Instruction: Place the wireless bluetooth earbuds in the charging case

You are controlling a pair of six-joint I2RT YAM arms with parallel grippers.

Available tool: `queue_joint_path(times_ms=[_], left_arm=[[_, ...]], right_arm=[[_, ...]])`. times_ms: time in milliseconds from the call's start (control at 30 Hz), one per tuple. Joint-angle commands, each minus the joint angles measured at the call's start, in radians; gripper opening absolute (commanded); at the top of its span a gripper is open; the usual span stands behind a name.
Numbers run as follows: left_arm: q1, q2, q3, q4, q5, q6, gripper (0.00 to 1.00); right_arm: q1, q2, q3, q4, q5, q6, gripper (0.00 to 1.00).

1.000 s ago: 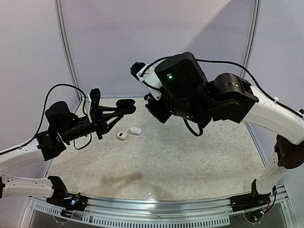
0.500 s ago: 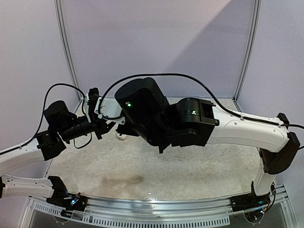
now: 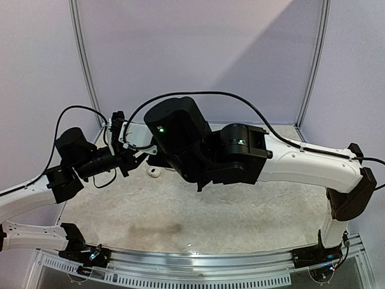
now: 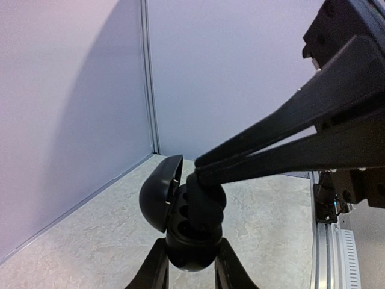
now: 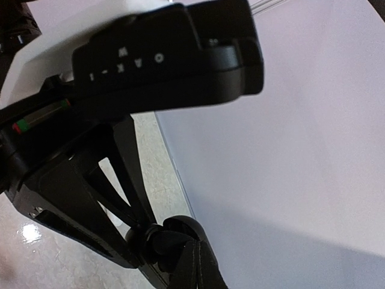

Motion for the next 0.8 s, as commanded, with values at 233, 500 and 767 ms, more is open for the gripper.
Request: queue_joint_path(times_ms=[233, 500, 767], left_arm=[[-0.002, -0.003, 0.023, 0.026, -0.006, -0.013, 0.00], [0.000, -0.005, 0.018, 0.055, -0.036, -0.043, 0.00], [0.000, -0.011, 0.014, 0.064, -0.049, -0.045, 0.00]], right_arm=[[-0.017, 0.049, 0.027, -0.011, 0.032, 0.003, 0.00], [-0.017, 0.057, 0.019, -0.044, 0.002, 0.047, 0.00], [-0.017, 0.057, 0.018, -0.092, -0.030, 0.102, 0.09]])
